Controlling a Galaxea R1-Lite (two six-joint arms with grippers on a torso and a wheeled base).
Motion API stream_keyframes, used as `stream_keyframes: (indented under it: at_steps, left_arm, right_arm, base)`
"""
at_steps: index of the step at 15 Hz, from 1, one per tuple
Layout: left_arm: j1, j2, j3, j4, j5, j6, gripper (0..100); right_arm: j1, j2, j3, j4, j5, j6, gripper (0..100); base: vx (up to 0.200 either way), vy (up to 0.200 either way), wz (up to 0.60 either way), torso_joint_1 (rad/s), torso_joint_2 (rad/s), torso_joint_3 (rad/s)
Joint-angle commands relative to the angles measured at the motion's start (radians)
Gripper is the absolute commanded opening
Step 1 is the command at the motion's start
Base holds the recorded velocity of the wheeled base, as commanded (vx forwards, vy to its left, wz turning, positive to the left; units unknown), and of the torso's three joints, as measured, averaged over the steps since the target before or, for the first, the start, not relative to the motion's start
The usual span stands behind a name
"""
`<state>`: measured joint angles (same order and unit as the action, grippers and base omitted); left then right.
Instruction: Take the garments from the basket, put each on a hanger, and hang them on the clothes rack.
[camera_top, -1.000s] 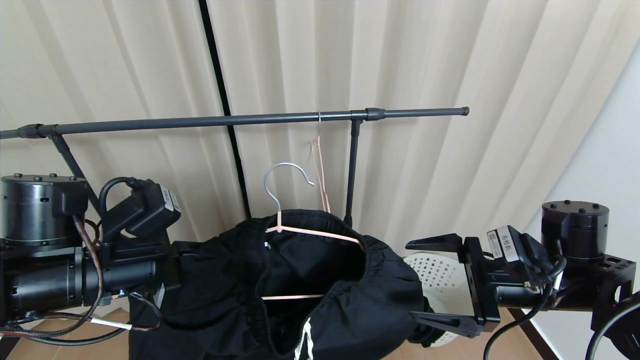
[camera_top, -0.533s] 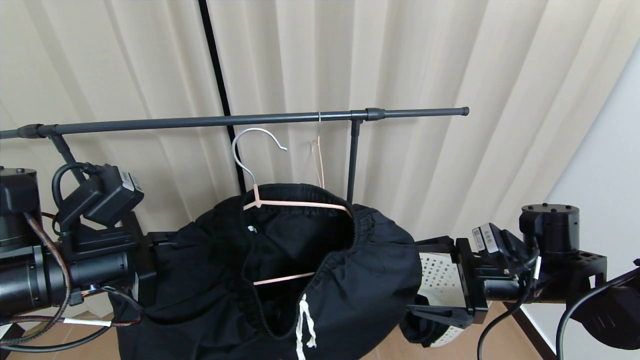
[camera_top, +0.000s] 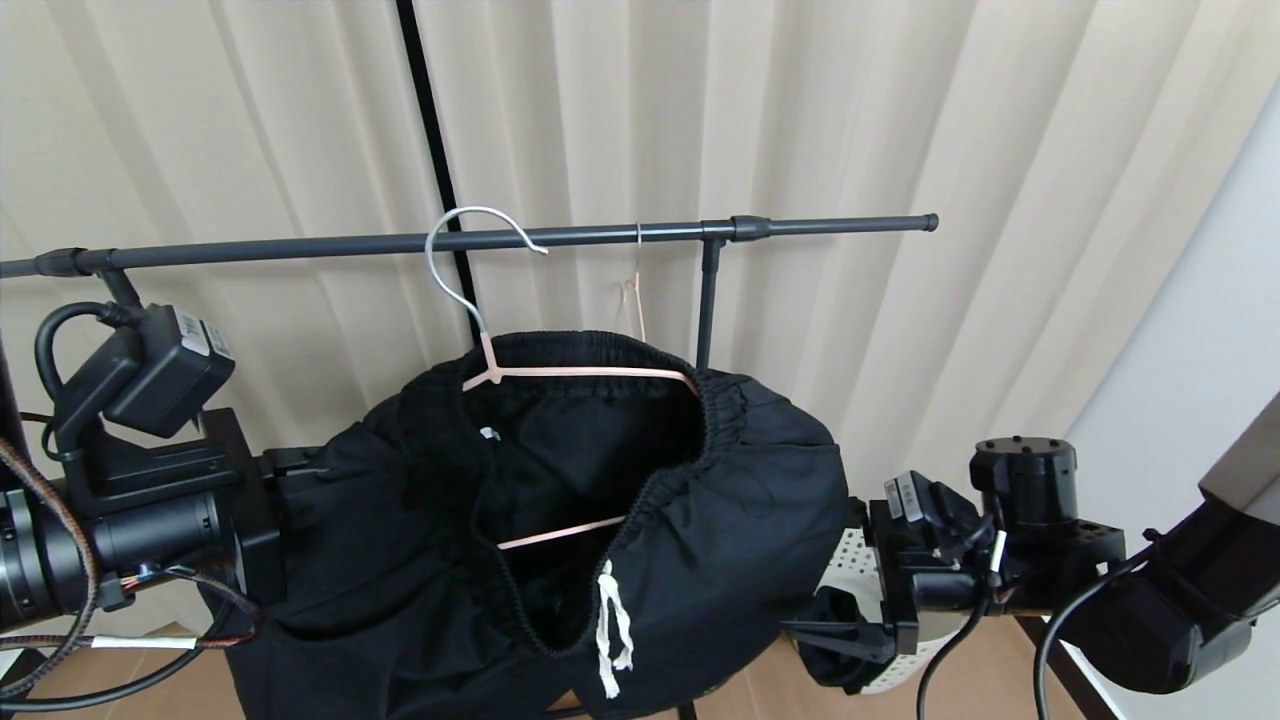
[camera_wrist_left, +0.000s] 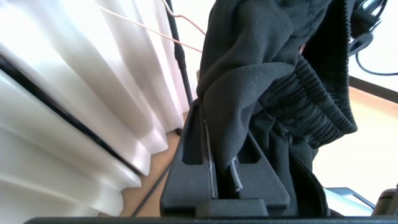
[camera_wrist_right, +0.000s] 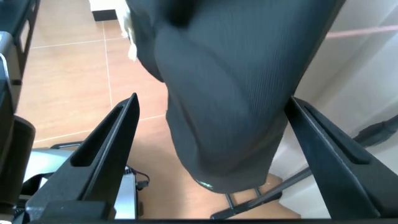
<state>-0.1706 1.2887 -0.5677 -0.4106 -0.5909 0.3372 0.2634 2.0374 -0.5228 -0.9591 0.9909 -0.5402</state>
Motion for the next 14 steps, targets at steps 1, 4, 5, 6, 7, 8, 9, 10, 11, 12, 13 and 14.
stream_keyframes:
  at_steps: [1,4,5,6,7,8,9,10,11,12,13,14]
  left_arm:
    - [0.000,-0.017,0.000,0.000,0.000,-0.001,0]
    - [0.000,-0.034,0.008,0.000,0.002,-0.024,0]
    - [0.000,-0.039,0.011,0.000,0.002,-0.029,0]
    - [0.000,-0.040,0.011,0.000,0.002,-0.030,0]
    - [0.000,-0.042,0.011,0.000,0.002,-0.030,0]
    - [0.000,-0.042,0.011,0.000,0.002,-0.030,0]
    - [0.000,-0.043,0.009,0.000,0.002,-0.032,0]
    - [0.005,-0.043,0.011,0.000,0.002,-0.032,0]
    - [0.017,-0.049,0.011,0.000,0.002,-0.030,0]
    - [0.020,-0.052,0.011,0.000,0.002,-0.030,0]
    - [0.036,-0.062,0.012,0.000,0.002,-0.037,0]
    - [0.040,-0.069,0.012,0.000,0.002,-0.044,0]
  right_arm:
    - [0.017,0.083,0.001,-0.026,-0.014,0.003,100]
    - [0.034,0.139,0.000,-0.075,-0.080,0.003,100]
    - [0.037,0.153,0.001,-0.102,-0.081,0.003,100]
    - [0.037,0.161,0.001,-0.115,-0.081,0.005,100]
    - [0.037,0.162,0.001,-0.118,-0.081,0.005,0]
    - [0.037,0.161,0.001,-0.118,-0.083,0.008,0]
    - [0.037,0.153,0.001,-0.118,-0.092,0.025,0]
    - [0.031,0.150,0.000,-0.119,-0.093,0.028,0]
    - [0.022,0.145,-0.002,-0.119,-0.095,0.028,0]
    - [0.017,0.144,-0.002,-0.119,-0.095,0.028,0]
    - [-0.006,0.144,-0.010,-0.119,-0.098,0.026,0]
    - [-0.018,0.142,-0.016,-0.118,-0.098,0.026,0]
  base:
    - [0.000,0.000,0.00,0.000,0.00,0.000]
    - [0.000,0.000,0.00,0.000,0.00,0.000]
    - [0.000,0.000,0.00,0.000,0.00,0.000]
    - [0.000,0.000,0.00,0.000,0.00,0.000]
    - [0.000,0.000,0.00,0.000,0.00,0.000]
    - [0.000,0.000,0.00,0.000,0.00,0.000]
    - [0.000,0.000,0.00,0.000,0.00,0.000]
    - [0.000,0.000,0.00,0.000,0.00,0.000]
    - [0.000,0.000,0.00,0.000,0.00,0.000]
    - [0.000,0.000,0.00,0.000,0.00,0.000]
    - [0.000,0.000,0.00,0.000,0.00,0.000]
    - [0.000,0.000,0.00,0.000,0.00,0.000]
